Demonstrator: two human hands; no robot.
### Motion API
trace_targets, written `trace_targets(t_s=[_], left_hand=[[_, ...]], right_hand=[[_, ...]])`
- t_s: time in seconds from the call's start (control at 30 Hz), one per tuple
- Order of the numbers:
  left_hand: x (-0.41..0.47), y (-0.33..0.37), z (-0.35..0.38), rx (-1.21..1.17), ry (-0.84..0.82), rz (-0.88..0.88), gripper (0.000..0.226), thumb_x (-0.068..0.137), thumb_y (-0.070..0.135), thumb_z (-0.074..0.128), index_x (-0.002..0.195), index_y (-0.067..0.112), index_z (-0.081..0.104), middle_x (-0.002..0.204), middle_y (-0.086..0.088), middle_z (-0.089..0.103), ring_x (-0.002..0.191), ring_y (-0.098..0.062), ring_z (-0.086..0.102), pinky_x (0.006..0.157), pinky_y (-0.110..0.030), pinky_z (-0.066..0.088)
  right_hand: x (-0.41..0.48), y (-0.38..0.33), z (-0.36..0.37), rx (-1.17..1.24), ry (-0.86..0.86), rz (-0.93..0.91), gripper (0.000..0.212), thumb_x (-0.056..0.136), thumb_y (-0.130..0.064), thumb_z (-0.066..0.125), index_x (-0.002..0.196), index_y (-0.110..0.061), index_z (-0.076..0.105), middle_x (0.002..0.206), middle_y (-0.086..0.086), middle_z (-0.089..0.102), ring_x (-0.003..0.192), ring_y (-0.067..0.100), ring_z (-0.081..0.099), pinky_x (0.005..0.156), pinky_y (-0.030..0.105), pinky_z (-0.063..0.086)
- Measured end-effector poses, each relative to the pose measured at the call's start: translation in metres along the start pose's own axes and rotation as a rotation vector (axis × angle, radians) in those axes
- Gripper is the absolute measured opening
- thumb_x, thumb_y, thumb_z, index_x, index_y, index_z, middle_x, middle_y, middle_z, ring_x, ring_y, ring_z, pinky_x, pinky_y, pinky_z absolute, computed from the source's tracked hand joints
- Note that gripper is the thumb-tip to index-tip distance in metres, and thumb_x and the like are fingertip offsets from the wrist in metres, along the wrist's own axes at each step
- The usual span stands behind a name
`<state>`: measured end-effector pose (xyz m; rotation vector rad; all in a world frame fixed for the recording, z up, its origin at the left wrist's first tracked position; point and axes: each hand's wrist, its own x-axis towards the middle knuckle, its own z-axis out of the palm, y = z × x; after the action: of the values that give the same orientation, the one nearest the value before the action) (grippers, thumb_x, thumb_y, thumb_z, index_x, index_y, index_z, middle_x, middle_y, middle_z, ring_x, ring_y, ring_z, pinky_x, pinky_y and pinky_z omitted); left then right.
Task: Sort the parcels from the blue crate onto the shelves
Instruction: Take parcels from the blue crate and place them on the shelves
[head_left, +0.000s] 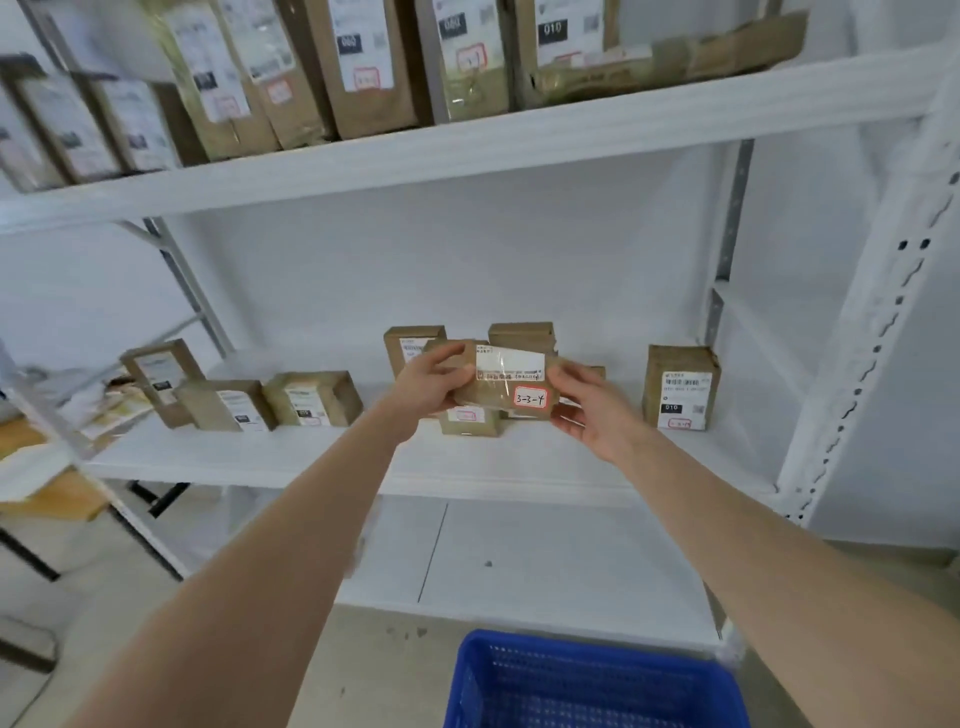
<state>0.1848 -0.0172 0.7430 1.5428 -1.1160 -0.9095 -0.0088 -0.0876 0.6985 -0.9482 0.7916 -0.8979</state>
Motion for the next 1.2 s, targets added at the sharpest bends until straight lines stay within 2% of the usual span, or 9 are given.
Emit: trace_targets(t_s=[0.17, 0.23, 0.37, 0.57, 0.7, 0.87, 0.97, 1.07, 1.2], left_hand=[[-0.003, 0.028, -0.066, -0.008, 0.027, 0.103, 0.037, 0.094, 0.01, 0.056, 0.129, 0.019, 0.054, 0.101, -0.004, 0.066, 0.09, -0.019, 0.062, 0.089, -0.034, 0.053], [-0.006, 0.035, -0.096, -0.015, 0.035, 0.117, 0.038, 0.094, 0.013, 0.057, 0.131, 0.021, 0.053, 0.104, -0.008, 0.065, 0.092, -0.02, 0.062, 0.085, -0.031, 0.055], [-0.013, 0.036, -0.151, -0.021, 0.039, 0.136, 0.035, 0.093, 0.023, 0.058, 0.128, 0.024, 0.056, 0.099, -0.001, 0.067, 0.084, -0.016, 0.065, 0.075, -0.023, 0.058], [-0.021, 0.001, -0.223, -0.03, -0.023, 0.132, 0.038, 0.092, 0.03, 0.059, 0.129, 0.024, 0.057, 0.11, -0.002, 0.067, 0.085, -0.02, 0.068, 0.084, -0.034, 0.057], [-0.018, -0.023, -0.248, -0.043, -0.065, 0.101, 0.038, 0.091, 0.031, 0.061, 0.129, 0.023, 0.057, 0.105, -0.001, 0.067, 0.08, -0.015, 0.067, 0.066, -0.022, 0.056], [0.0, -0.047, -0.258, -0.038, -0.078, 0.056, 0.035, 0.092, 0.029, 0.06, 0.127, 0.027, 0.057, 0.105, 0.0, 0.067, 0.088, -0.014, 0.066, 0.078, -0.028, 0.056], [0.011, -0.055, -0.257, -0.027, -0.058, 0.023, 0.035, 0.094, 0.026, 0.058, 0.129, 0.026, 0.055, 0.106, -0.001, 0.067, 0.09, -0.015, 0.065, 0.086, -0.034, 0.055], [0.023, -0.06, -0.263, -0.016, -0.032, 0.013, 0.034, 0.097, 0.022, 0.053, 0.131, 0.022, 0.053, 0.106, -0.003, 0.066, 0.087, -0.015, 0.064, 0.086, -0.035, 0.055], [0.033, -0.063, -0.287, 0.0, 0.008, -0.007, 0.034, 0.098, 0.017, 0.049, 0.132, 0.018, 0.052, 0.104, -0.007, 0.062, 0.088, -0.02, 0.059, 0.082, -0.033, 0.053]], right_hand=[[0.009, -0.023, 0.069, 0.001, -0.074, -0.081, 0.015, 0.085, -0.018, 0.069, 0.096, -0.026, 0.065, 0.091, 0.001, 0.071, 0.09, 0.021, 0.065, 0.079, 0.034, 0.053], [0.011, -0.027, 0.099, 0.008, -0.088, -0.099, 0.019, 0.081, -0.02, 0.072, 0.099, -0.025, 0.067, 0.089, 0.001, 0.073, 0.089, 0.02, 0.067, 0.076, 0.034, 0.054], [0.01, -0.023, 0.157, 0.041, -0.081, -0.137, 0.021, 0.083, -0.023, 0.071, 0.103, -0.017, 0.065, 0.084, 0.001, 0.074, 0.09, 0.023, 0.066, 0.087, 0.038, 0.054], [0.006, 0.014, 0.223, 0.004, -0.005, -0.117, 0.039, 0.078, -0.036, 0.074, 0.107, -0.013, 0.062, 0.09, 0.002, 0.071, 0.089, 0.02, 0.064, 0.081, 0.033, 0.052], [0.008, 0.045, 0.243, 0.029, 0.046, -0.083, 0.046, 0.075, -0.036, 0.077, 0.112, -0.013, 0.063, 0.079, -0.001, 0.071, 0.087, 0.02, 0.064, 0.084, 0.035, 0.052], [0.016, 0.066, 0.253, 0.033, 0.089, -0.059, 0.032, 0.08, -0.034, 0.075, 0.105, -0.017, 0.063, 0.084, 0.0, 0.07, 0.084, 0.018, 0.064, 0.072, 0.028, 0.051], [0.026, 0.072, 0.255, 0.02, 0.107, -0.044, 0.03, 0.082, -0.031, 0.073, 0.107, -0.018, 0.064, 0.083, -0.001, 0.071, 0.08, 0.016, 0.065, 0.073, 0.027, 0.052], [0.042, 0.078, 0.262, 0.019, 0.106, -0.023, 0.023, 0.084, -0.026, 0.072, 0.104, -0.018, 0.064, 0.085, 0.0, 0.07, 0.08, 0.016, 0.065, 0.072, 0.028, 0.053], [0.066, 0.093, 0.286, 0.017, 0.082, -0.002, 0.019, 0.085, -0.02, 0.071, 0.102, -0.018, 0.065, 0.091, 0.003, 0.071, 0.088, 0.022, 0.067, 0.087, 0.036, 0.054]])
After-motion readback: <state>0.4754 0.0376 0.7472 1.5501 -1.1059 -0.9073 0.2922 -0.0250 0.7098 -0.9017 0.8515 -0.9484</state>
